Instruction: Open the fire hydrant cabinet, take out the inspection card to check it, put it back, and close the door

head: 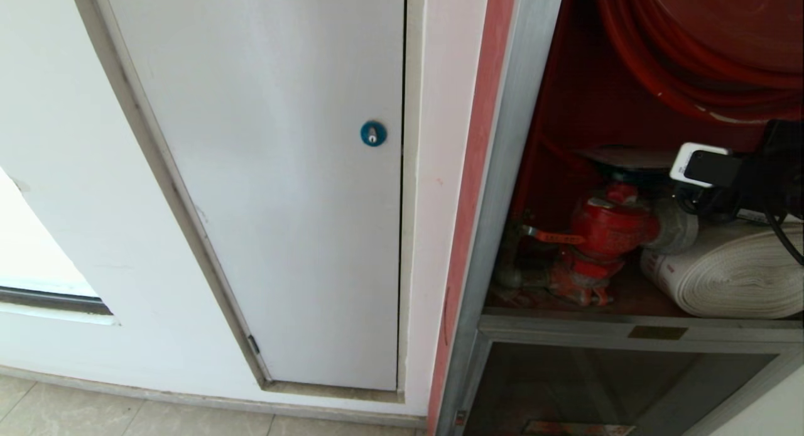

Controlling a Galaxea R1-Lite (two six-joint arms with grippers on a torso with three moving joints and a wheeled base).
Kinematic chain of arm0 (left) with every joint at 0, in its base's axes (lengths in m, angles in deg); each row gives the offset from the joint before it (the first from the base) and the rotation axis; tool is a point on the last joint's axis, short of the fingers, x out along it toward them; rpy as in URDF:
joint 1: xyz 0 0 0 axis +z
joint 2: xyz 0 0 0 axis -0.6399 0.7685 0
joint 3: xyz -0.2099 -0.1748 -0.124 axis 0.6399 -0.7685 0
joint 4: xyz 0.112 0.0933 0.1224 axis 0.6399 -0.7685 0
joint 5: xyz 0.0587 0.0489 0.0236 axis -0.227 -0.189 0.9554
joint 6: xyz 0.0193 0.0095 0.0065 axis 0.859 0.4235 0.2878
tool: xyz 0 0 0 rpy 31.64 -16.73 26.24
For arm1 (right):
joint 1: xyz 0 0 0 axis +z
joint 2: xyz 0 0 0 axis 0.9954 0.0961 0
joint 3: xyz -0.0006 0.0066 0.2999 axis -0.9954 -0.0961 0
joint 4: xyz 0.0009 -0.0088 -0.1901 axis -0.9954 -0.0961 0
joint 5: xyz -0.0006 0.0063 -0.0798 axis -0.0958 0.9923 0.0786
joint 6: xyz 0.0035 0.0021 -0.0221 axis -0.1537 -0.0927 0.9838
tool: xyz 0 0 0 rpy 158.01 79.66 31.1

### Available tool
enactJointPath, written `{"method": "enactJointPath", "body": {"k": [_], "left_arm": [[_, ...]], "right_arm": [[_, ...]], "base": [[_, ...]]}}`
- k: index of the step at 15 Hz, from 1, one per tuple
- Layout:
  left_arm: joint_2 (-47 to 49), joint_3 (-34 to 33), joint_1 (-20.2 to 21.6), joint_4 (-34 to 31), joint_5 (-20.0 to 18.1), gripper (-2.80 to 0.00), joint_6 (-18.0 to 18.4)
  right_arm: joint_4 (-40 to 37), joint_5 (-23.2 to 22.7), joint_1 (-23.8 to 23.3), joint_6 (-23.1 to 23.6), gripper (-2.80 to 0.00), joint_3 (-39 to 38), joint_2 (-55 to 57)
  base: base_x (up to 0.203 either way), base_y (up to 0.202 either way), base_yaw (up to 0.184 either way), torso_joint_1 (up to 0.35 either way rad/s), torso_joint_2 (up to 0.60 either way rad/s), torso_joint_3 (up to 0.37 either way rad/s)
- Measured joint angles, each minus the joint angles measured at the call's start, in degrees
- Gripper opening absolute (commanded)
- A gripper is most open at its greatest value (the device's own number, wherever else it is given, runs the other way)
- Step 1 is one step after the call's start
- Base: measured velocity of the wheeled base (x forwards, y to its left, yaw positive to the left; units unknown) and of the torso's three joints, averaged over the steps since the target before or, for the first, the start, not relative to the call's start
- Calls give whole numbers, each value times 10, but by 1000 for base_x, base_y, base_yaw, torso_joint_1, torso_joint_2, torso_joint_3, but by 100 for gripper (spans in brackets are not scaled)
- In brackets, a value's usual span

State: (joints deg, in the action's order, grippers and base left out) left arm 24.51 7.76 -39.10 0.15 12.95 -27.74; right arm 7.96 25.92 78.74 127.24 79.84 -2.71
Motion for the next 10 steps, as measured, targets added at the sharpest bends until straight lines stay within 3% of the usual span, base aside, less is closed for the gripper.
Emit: {"method": "enactJointPath", "body": {"k": [5, 10], "left_arm": [[0, 0, 0, 0, 0, -280, 0], [0, 0, 0, 0, 0, -280, 0]], "right_arm": [[118, -33, -18, 19, -280, -2, 60], [127, -63, -25, 21, -280, -5, 85]], "base": [[0, 0, 0, 0, 0, 0], [0, 0, 0, 0, 0, 0]]}}
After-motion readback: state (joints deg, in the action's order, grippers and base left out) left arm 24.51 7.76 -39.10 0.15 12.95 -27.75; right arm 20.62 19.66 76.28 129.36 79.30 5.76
